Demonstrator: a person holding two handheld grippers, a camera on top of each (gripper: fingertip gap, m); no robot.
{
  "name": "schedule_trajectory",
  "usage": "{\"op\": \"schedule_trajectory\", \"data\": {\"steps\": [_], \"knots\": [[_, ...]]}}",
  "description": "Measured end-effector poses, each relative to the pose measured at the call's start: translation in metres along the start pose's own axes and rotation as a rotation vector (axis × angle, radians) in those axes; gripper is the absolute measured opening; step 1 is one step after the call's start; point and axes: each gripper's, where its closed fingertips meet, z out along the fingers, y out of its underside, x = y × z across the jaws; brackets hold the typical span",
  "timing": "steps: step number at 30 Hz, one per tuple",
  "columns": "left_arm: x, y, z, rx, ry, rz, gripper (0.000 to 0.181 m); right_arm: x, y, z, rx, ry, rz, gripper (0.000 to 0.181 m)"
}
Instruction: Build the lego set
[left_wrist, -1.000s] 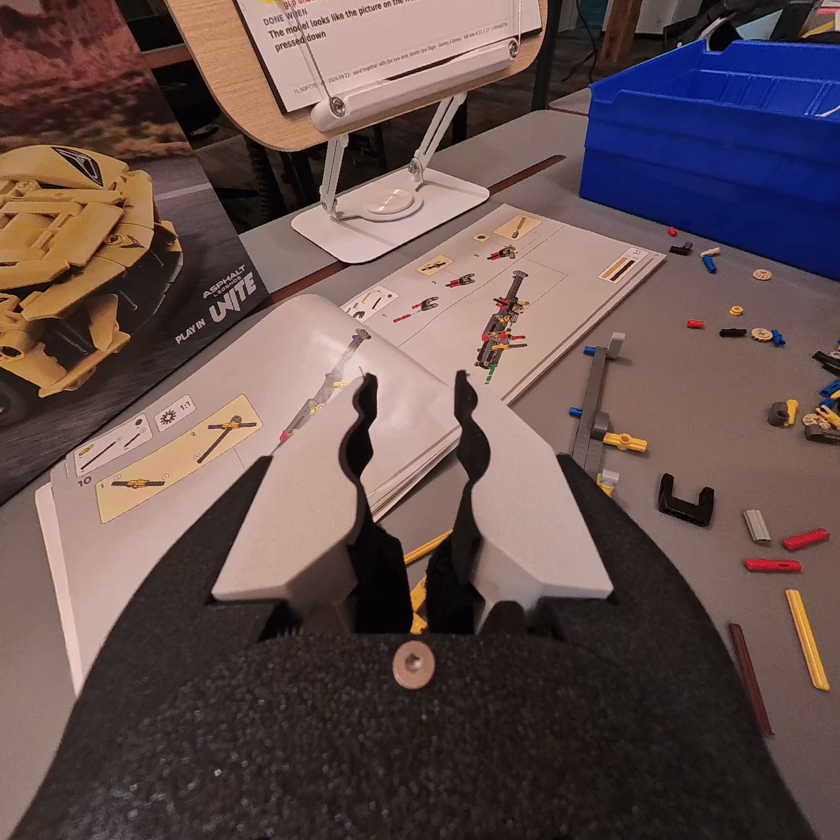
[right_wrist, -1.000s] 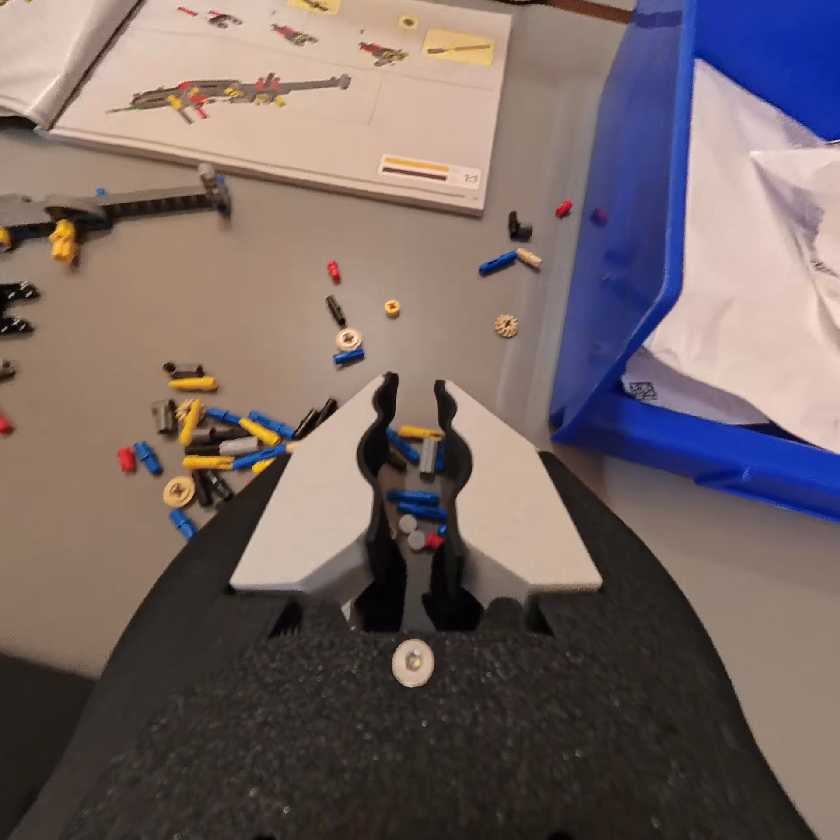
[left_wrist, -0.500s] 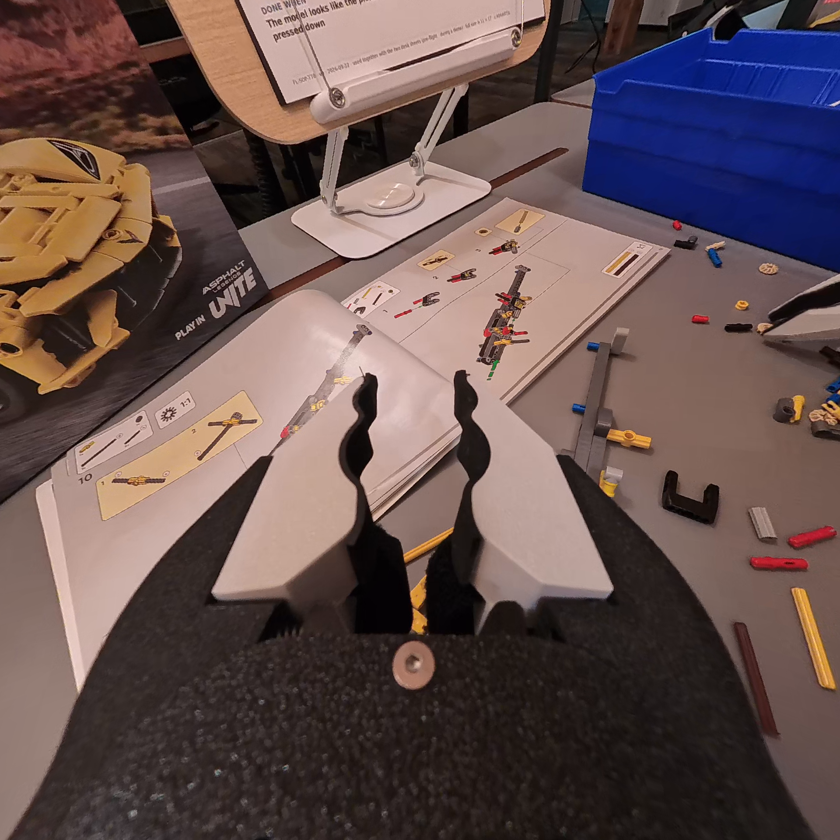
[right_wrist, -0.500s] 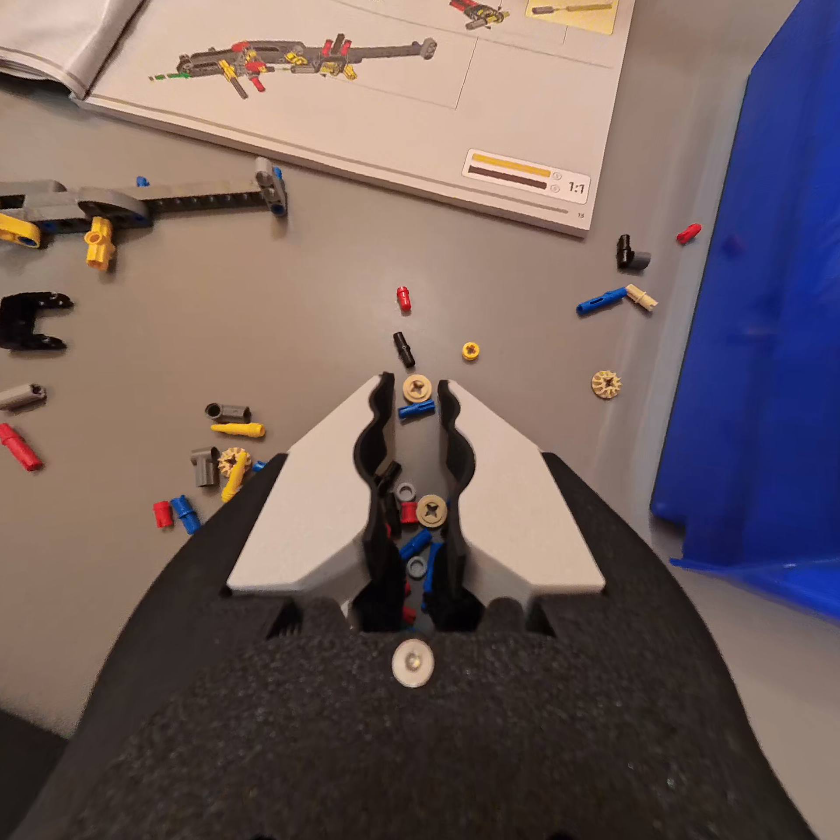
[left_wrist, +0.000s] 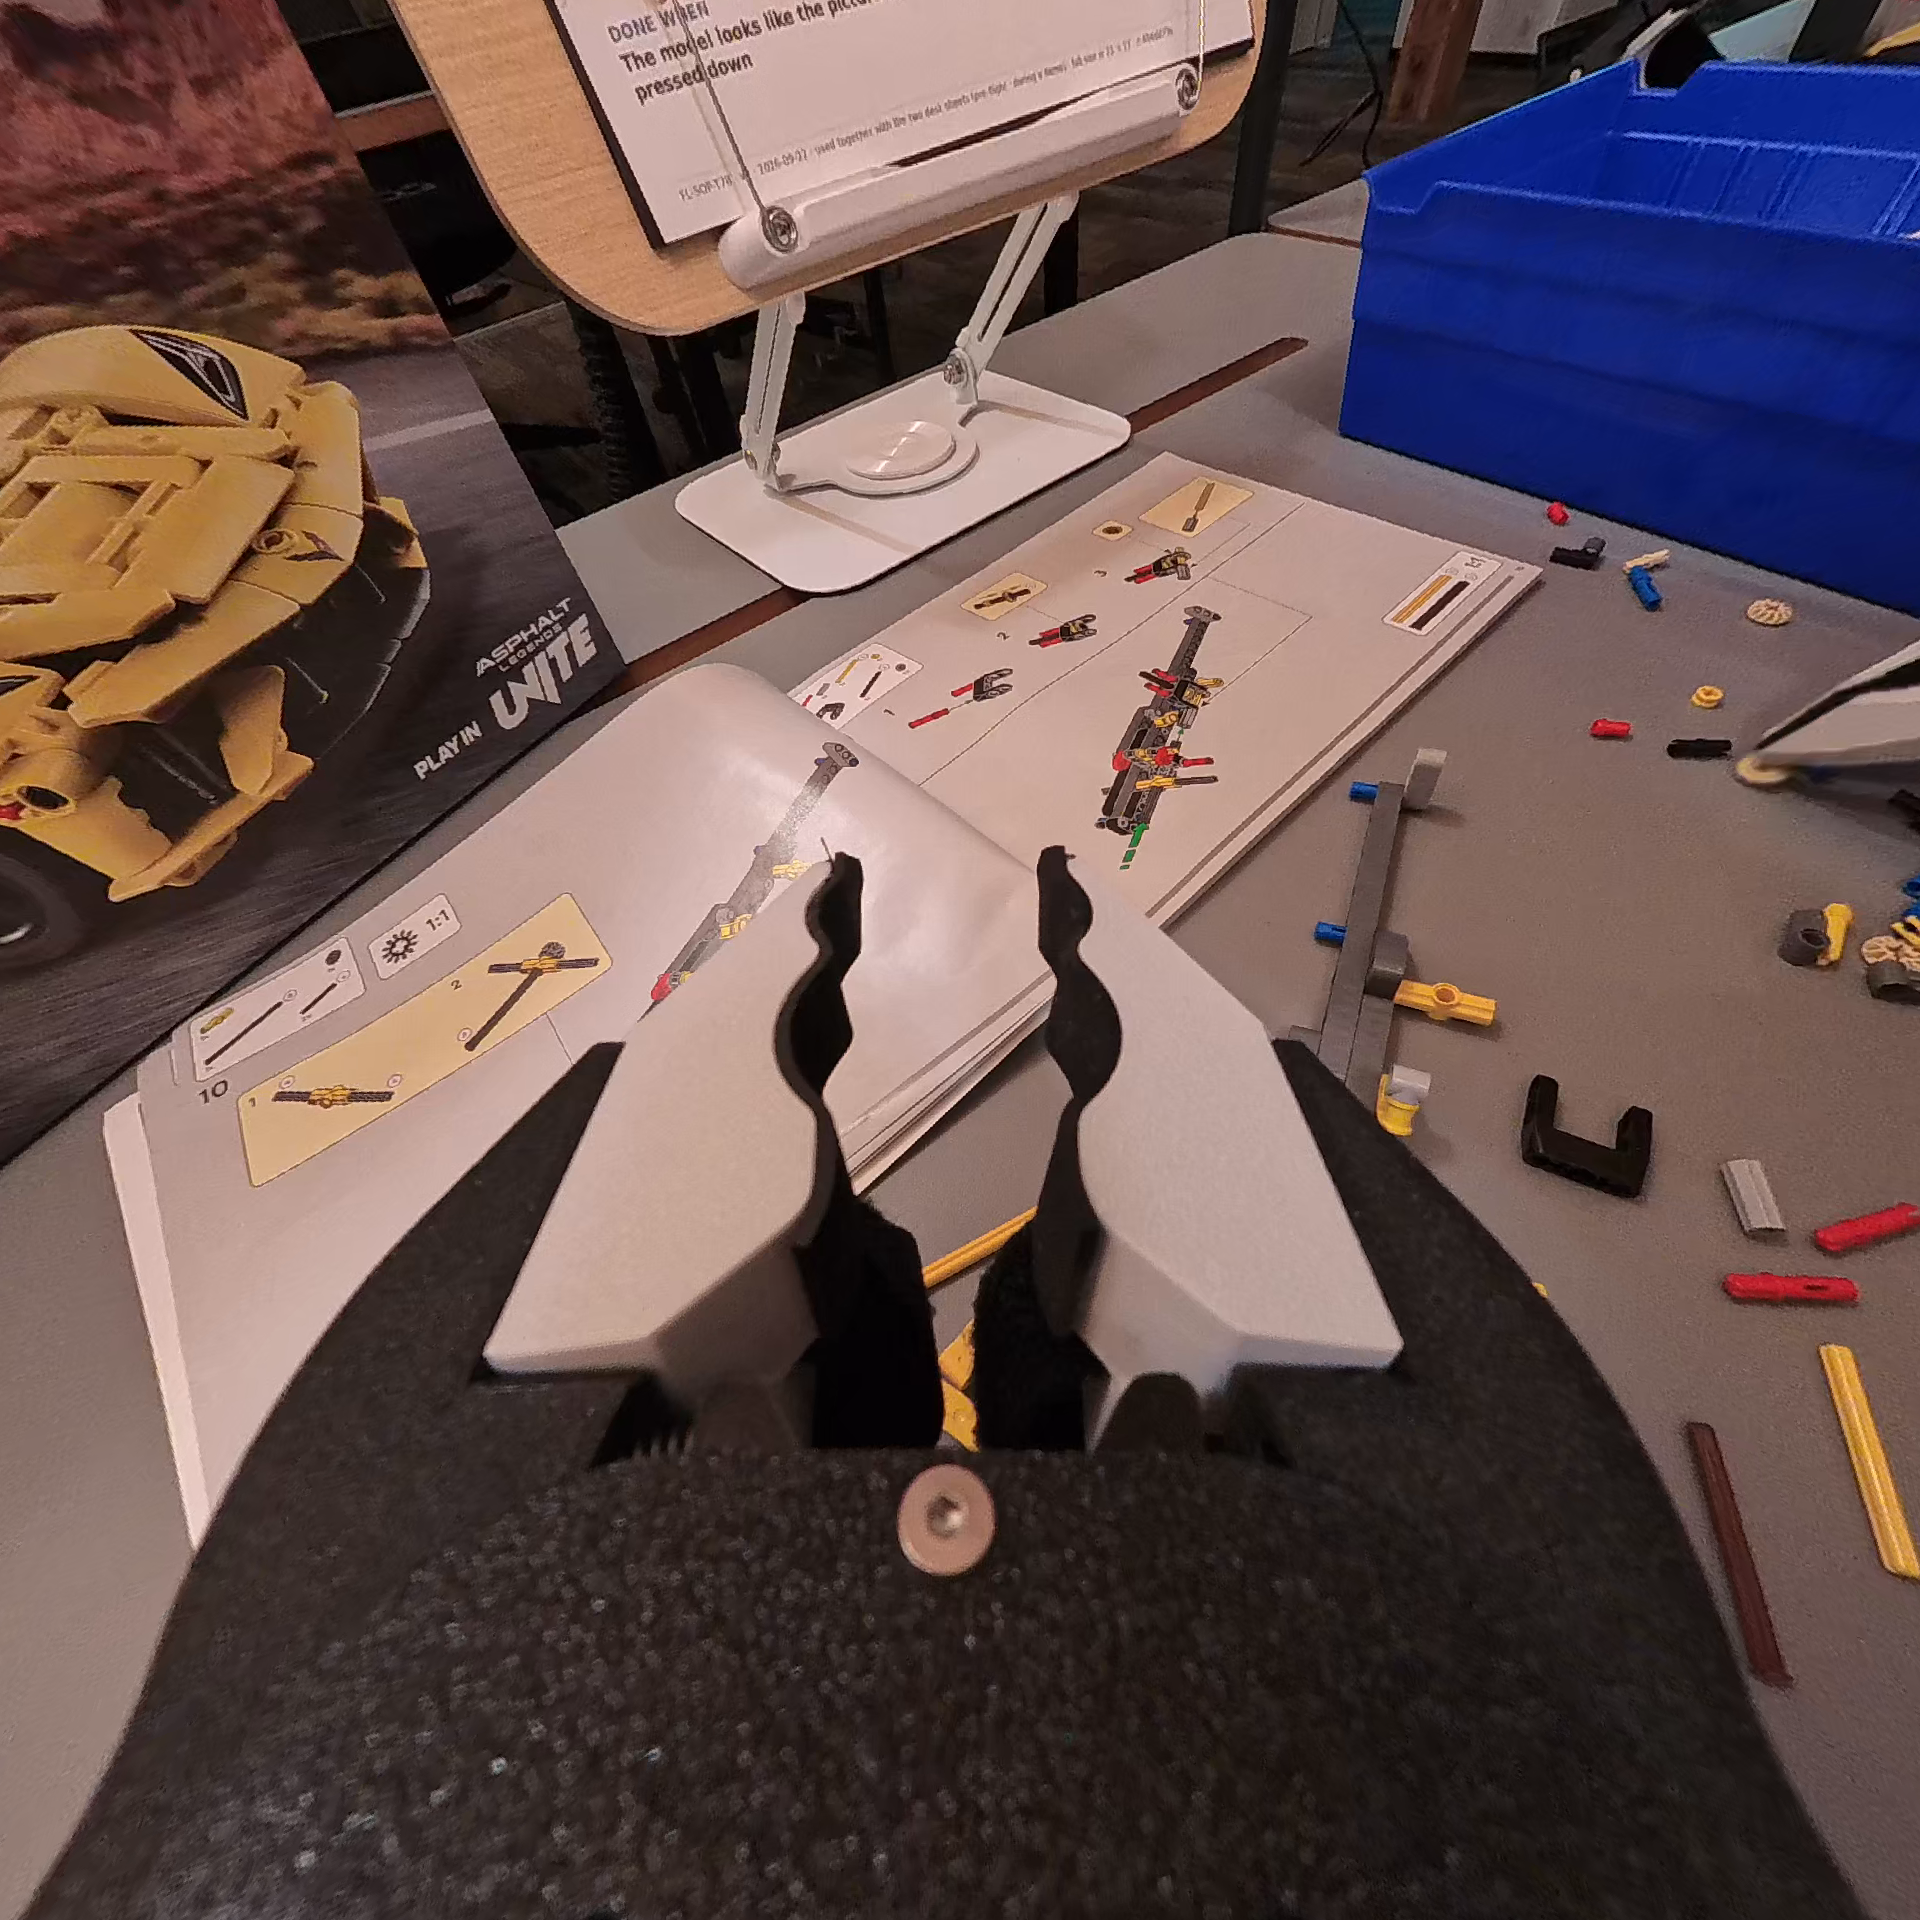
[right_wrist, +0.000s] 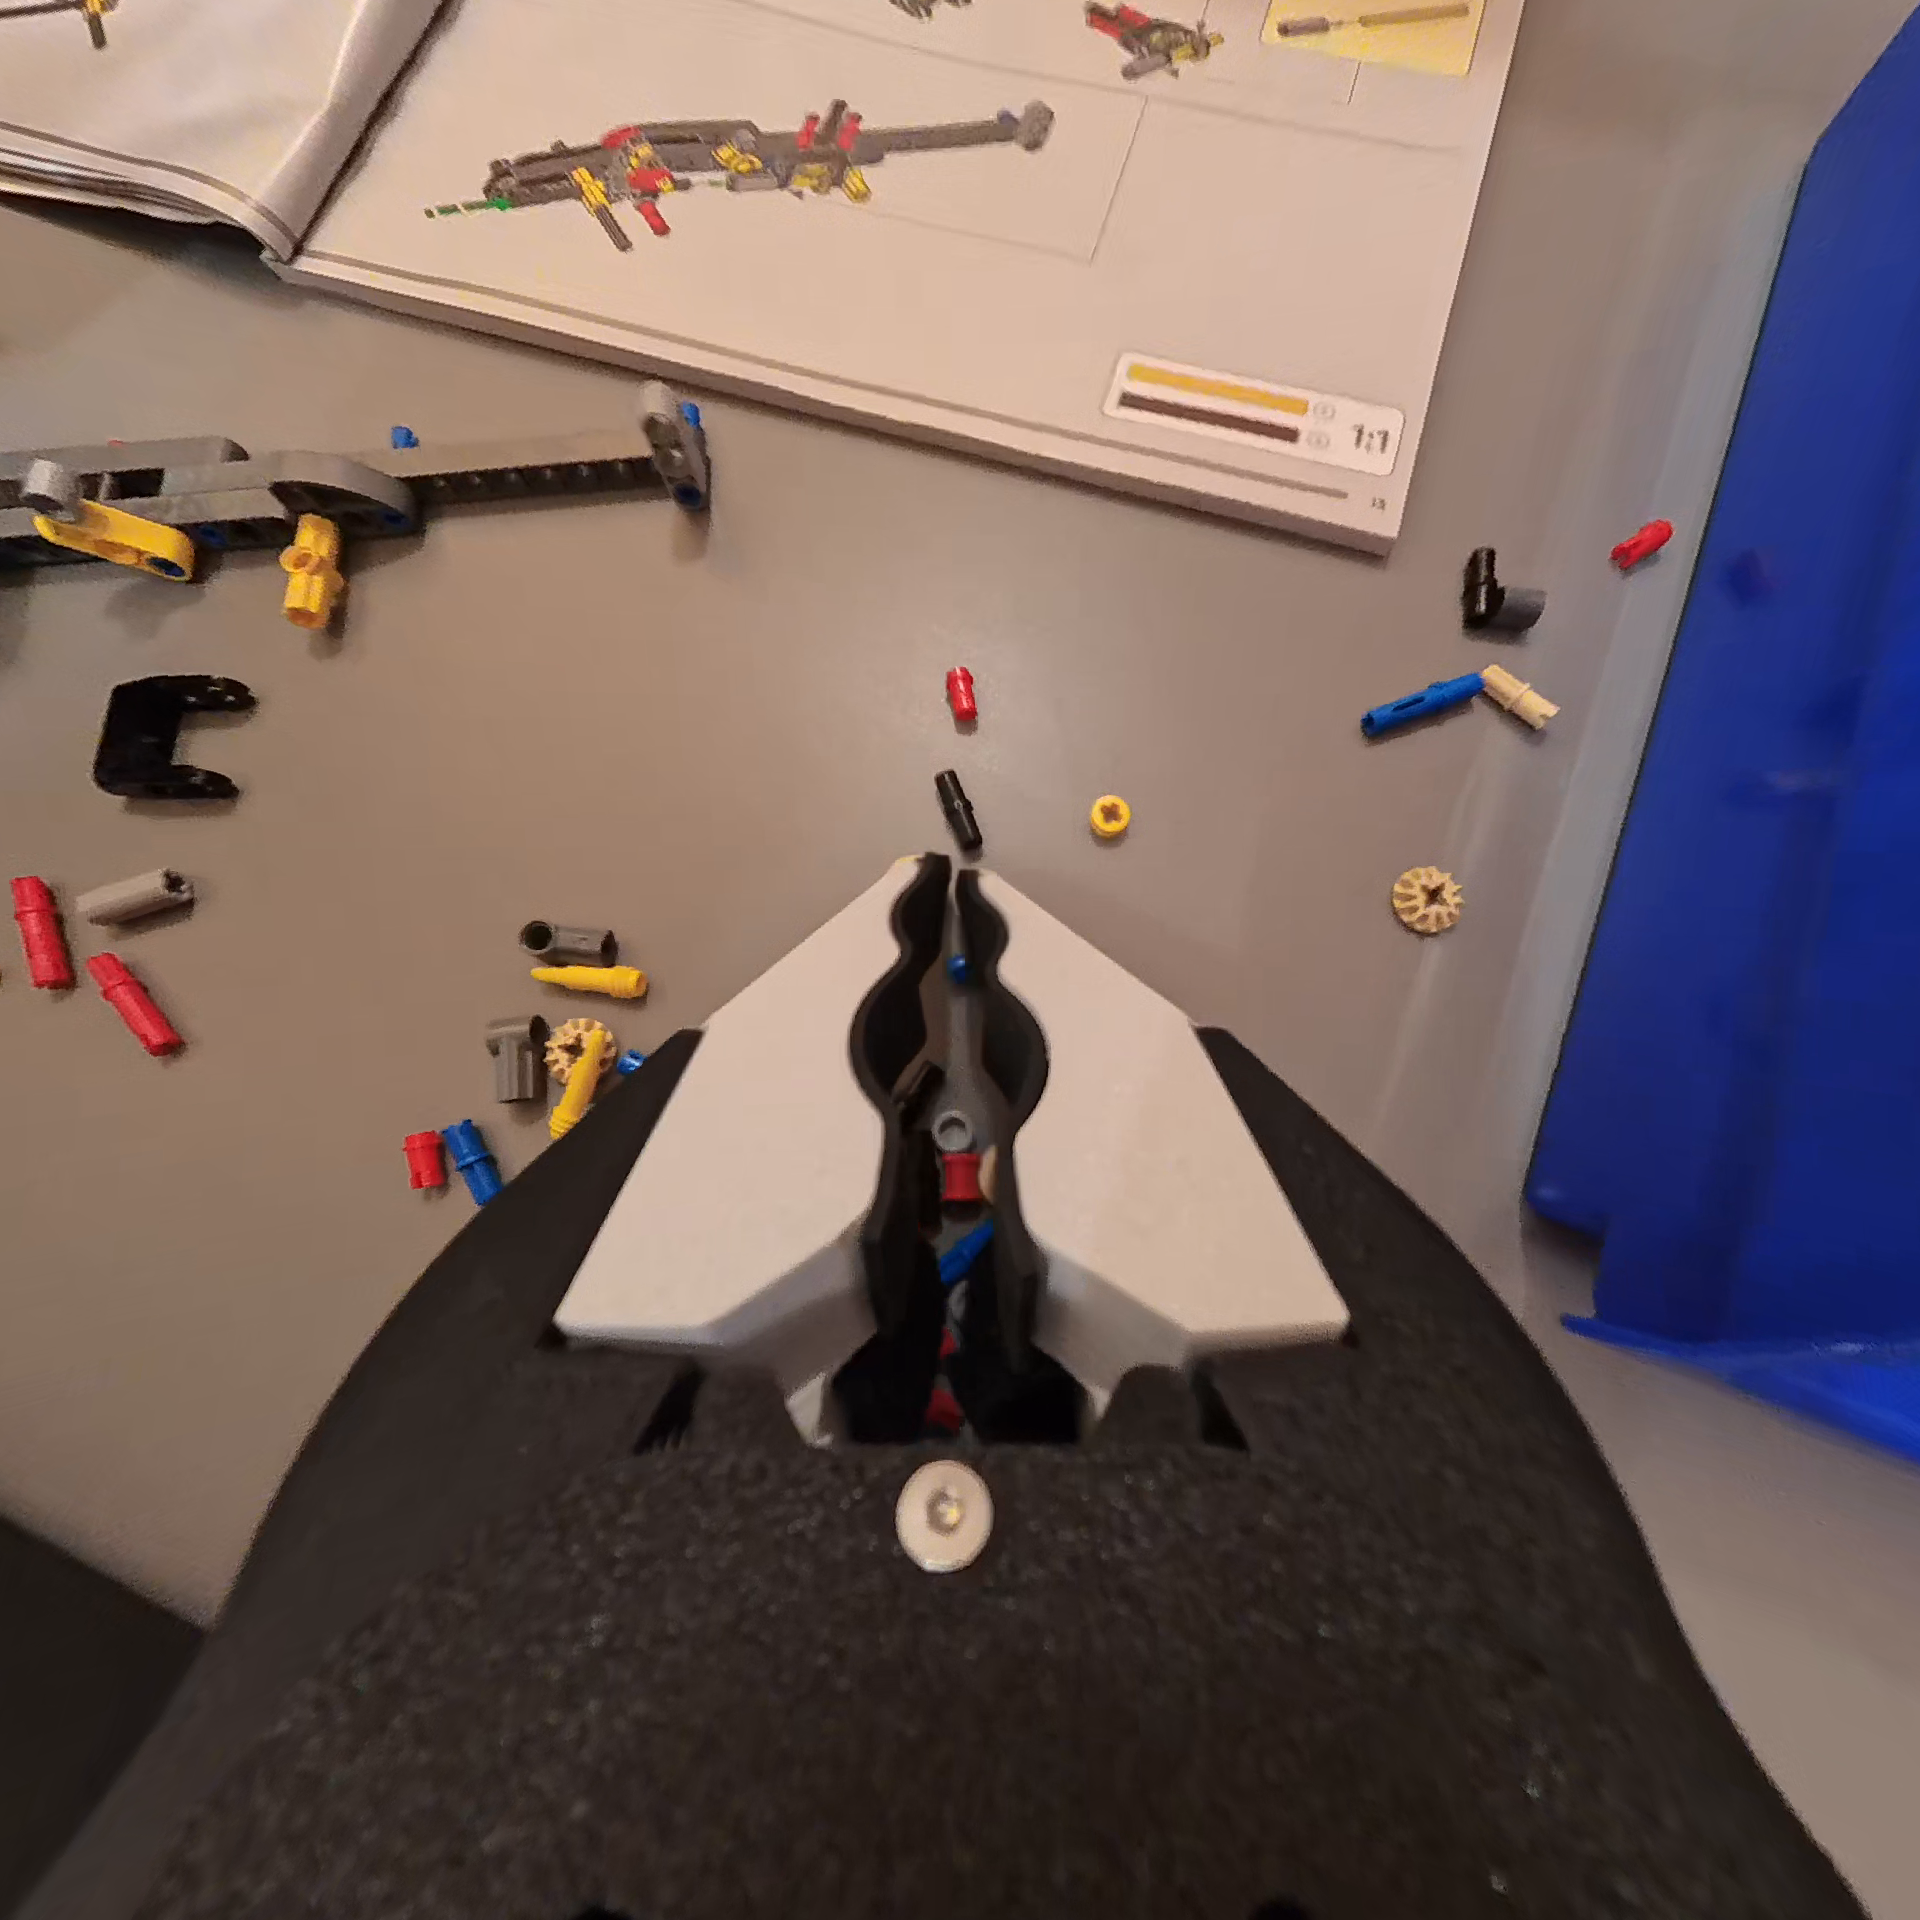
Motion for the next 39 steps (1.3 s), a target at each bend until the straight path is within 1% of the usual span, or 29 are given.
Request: {"op": "schedule_trajectory", "data": {"steps": [3, 7, 11, 13, 17, 19, 21, 25, 27, 29, 30, 31, 32, 35, 37, 39], "knots": [[0.0, -0.001, -0.001, 0.005, -0.001, 0.003, 0.032, -0.007, -0.007, -0.004, 0.02, 0.003, -0.04, 0.002], [0.0, -0.001, -0.001, 0.003, -0.006, 0.01, 0.033, -0.01, -0.005, -0.01, 0.014, 0.019, -0.068, 0.005], [0.001, -0.001, -0.001, 0.004, -0.002, 0.008, 0.032, -0.009, -0.003, -0.006, 0.002, -0.025, 0.009, 0.023], [0.002, -0.001, 0.0, 0.0, 0.0, 0.013, 0.032, -0.013, 0.001, 0.002, -0.023, -0.058, 0.034, 0.024], [0.002, 0.001, 0.001, -0.006, -0.01, 0.03, 0.032, -0.008, -0.001, 0.008, -0.027, -0.005, -0.004, 0.02], [0.001, 0.001, 0.001, -0.008, -0.01, 0.026, 0.032, -0.011, -0.002, 0.01, -0.028, -0.025, -0.005, 0.018], [0.001, 0.002, 0.001, -0.007, -0.008, 0.018, 0.032, -0.012, -0.002, 0.01, -0.035, -0.031, -0.02, 0.01], [0.0, 0.002, 0.002, -0.009, -0.01, 0.019, 0.033, -0.014, -0.001, 0.008, -0.044, -0.026, -0.047, 0.01], [0.0, 0.002, 0.001, -0.007, -0.01, 0.019, 0.032, -0.028, -0.009, 0.004, -0.008, -0.08, -0.047, 0.01], [0.001, 0.002, 0.001, -0.008, -0.009, 0.019, 0.032, -0.066, -0.023, -0.006, 0.052, -0.223, -0.081, 0.01], [0.001, 0.002, 0.001, -0.008, -0.009, 0.02, 0.032, -0.089, -0.026, -0.011, 0.068, -0.295, -0.121, 0.0], [0.001, 0.002, 0.002, -0.008, -0.009, 0.022, 0.032, -0.105, -0.025, -0.013, 0.07, -0.326, -0.173, 0.0], [0.001, 0.002, 0.002, -0.009, -0.009, 0.024, 0.033, -0.113, -0.021, -0.012, 0.05, -0.315, -0.224, 0.0], [0.002, 0.002, 0.001, -0.008, -0.009, 0.026, 0.032, -0.119, -0.008, -0.004, 0.011, -0.262, -0.307, 0.001], [0.002, 0.0, 0.0, -0.003, -0.009, 0.026, 0.032, -0.119, -0.007, -0.001, 0.002, -0.255, -0.3, 0.001], [0.001, 0.0, 0.0, -0.004, -0.012, 0.027, 0.033, -0.12, -0.012, -0.002, 0.016, -0.274, -0.261, 0.002]]}}
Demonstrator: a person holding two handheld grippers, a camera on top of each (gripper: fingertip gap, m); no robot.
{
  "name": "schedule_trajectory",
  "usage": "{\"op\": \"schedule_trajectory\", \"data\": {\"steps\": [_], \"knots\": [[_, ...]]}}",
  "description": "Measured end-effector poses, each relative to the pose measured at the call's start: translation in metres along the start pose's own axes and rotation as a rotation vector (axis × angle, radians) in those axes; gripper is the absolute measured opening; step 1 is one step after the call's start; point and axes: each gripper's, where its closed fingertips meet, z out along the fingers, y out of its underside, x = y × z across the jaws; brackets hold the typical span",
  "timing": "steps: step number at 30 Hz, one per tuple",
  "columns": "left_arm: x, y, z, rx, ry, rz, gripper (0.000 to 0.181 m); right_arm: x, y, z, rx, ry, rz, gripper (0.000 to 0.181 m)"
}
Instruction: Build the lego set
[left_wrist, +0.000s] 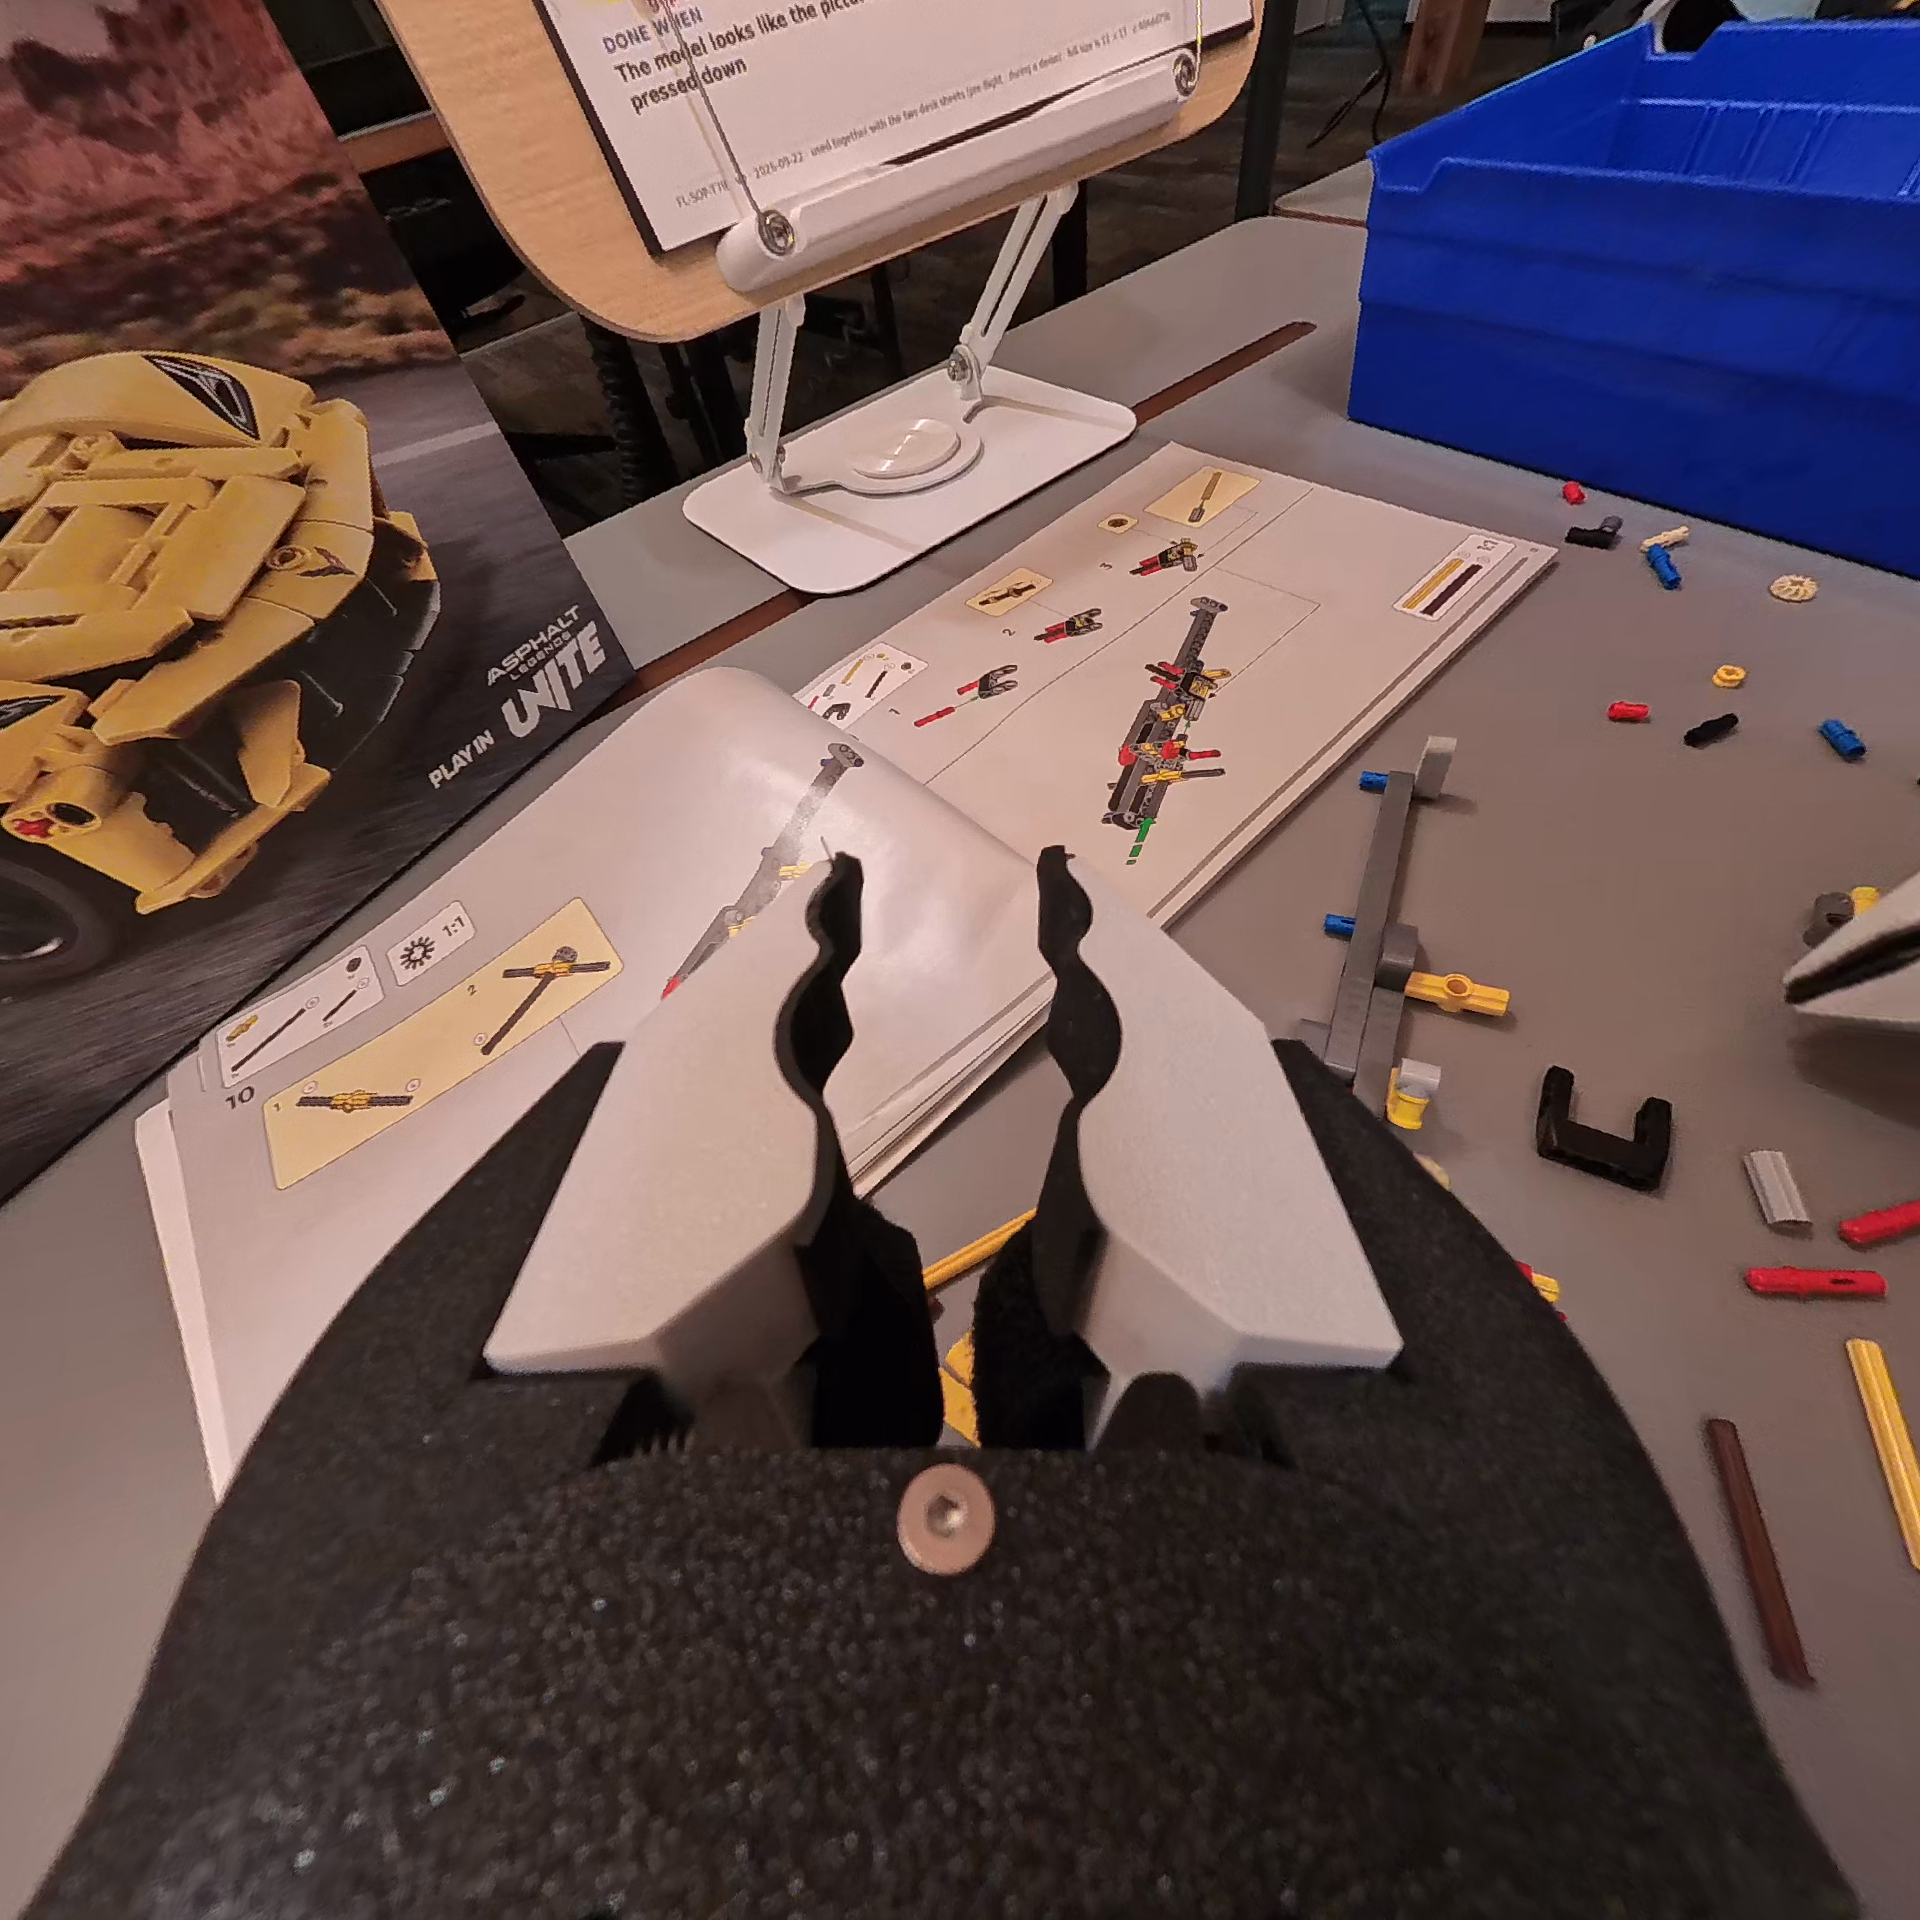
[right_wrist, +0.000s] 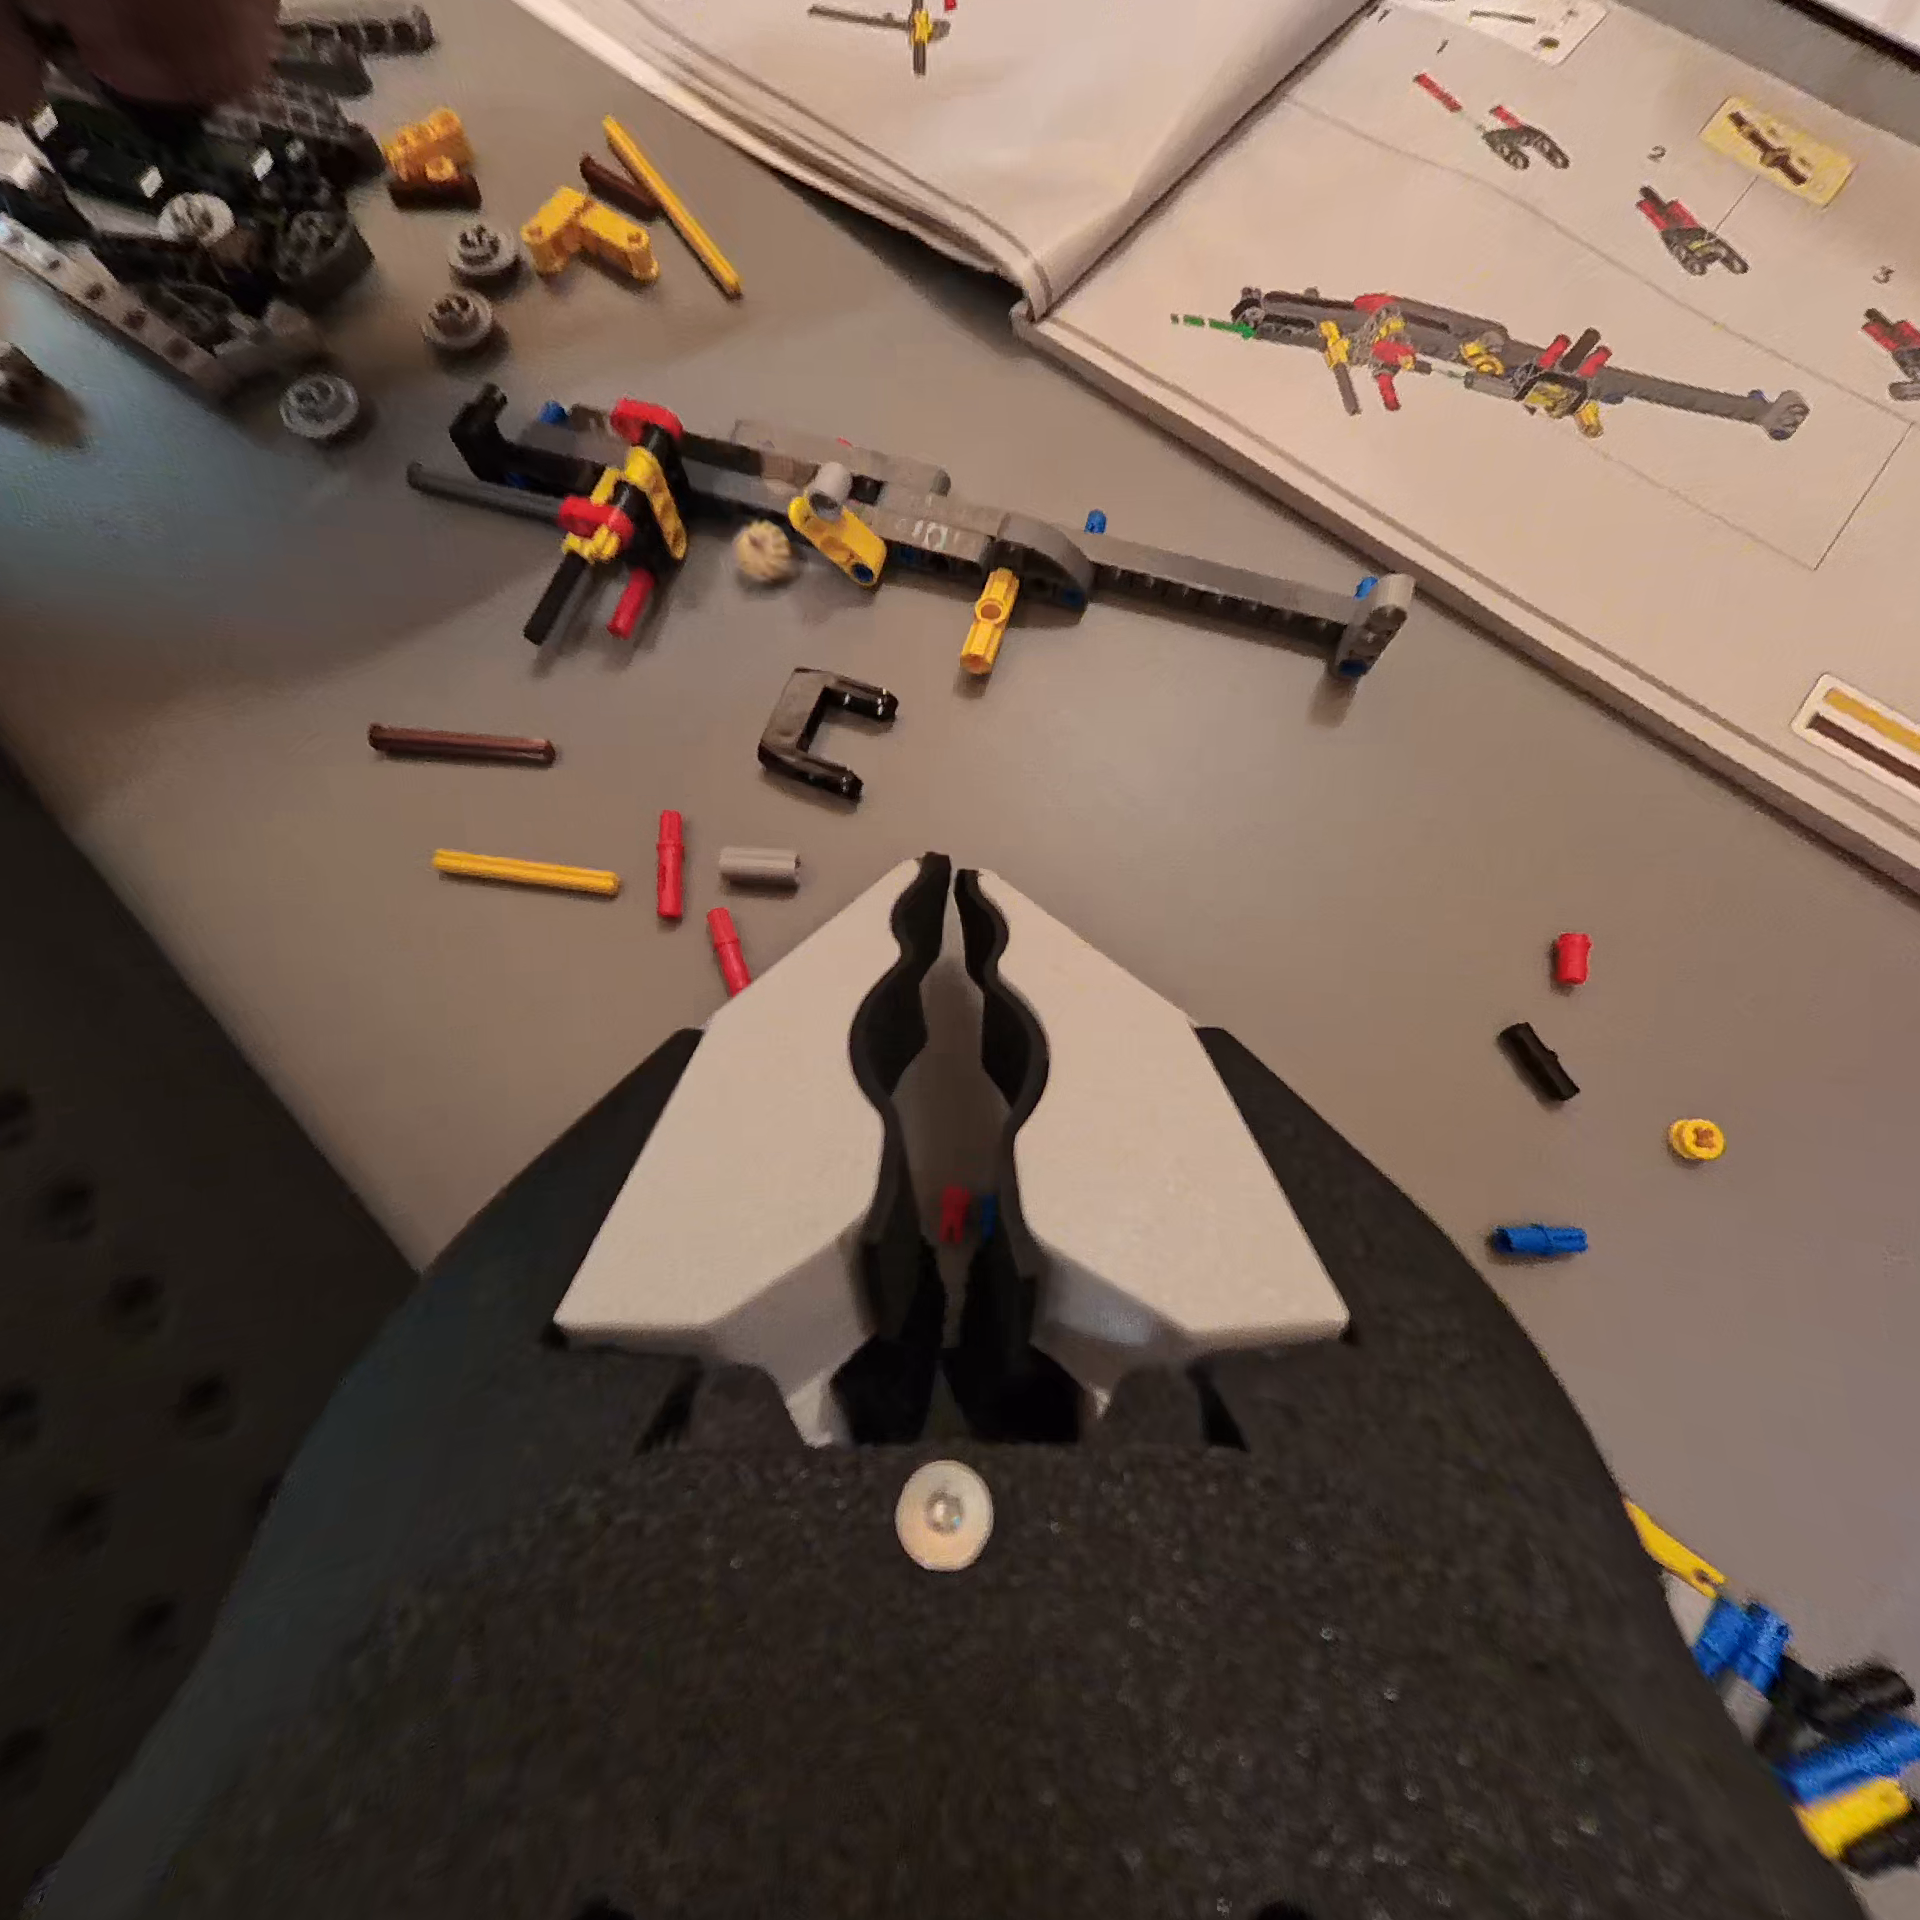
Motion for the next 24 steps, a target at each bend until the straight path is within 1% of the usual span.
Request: {"op": "schedule_trajectory", "data": {"steps": [2, 4, 7, 8, 9, 10, 11, 12, 14, 16, 20, 24], "knots": [[-0.001, 0.0, 0.0, 0.002, -0.003, -0.004, 0.032, -0.001, -0.007, 0.0, 0.024, -0.032, 0.033, 0.005], [-0.002, 0.0, -0.001, 0.002, -0.001, -0.012, 0.032, 0.005, -0.008, 0.0, 0.024, -0.012, 0.031, 0.01], [-0.003, 0.002, 0.0, -0.012, -0.007, -0.008, 0.033, 0.044, -0.004, -0.011, 0.033, 0.171, 0.039, 0.009], [-0.003, 0.002, 0.0, -0.011, -0.008, -0.006, 0.033, 0.055, -0.002, -0.013, 0.04, 0.197, 0.073, 0.013], [-0.003, 0.001, 0.0, -0.007, -0.006, -0.005, 0.033, 0.053, -0.003, -0.011, 0.057, 0.145, 0.133, 0.023], [-0.002, 0.001, 0.0, -0.005, -0.002, -0.005, 0.033, 0.038, -0.011, -0.005, 0.08, 0.036, 0.2, 0.031], [-0.001, 0.001, 0.001, -0.008, 0.001, -0.006, 0.032, 0.019, -0.021, 0.002, 0.1, -0.067, 0.228, 0.031], [0.0, 0.002, 0.002, -0.012, 0.004, -0.006, 0.033, 0.003, -0.03, 0.01, 0.109, -0.115, 0.21, 0.031], [0.001, 0.004, 0.003, -0.018, 0.005, -0.001, 0.033, -0.021, -0.036, 0.031, 0.063, -0.119, 0.113, 0.029], [0.0, 0.005, 0.003, -0.022, -0.001, 0.007, 0.033, -0.028, -0.036, 0.047, 0.025, -0.081, 0.046, 0.024], [-0.004, 0.002, 0.001, -0.009, -0.006, -0.01, 0.032, -0.037, -0.042, 0.057, -0.005, -0.155, 0.083, 0.024], [-0.002, 0.001, 0.0, -0.004, 0.008, -0.028, 0.032, -0.032, -0.051, 0.064, -0.002, -0.119, 0.052, 0.023]]}}
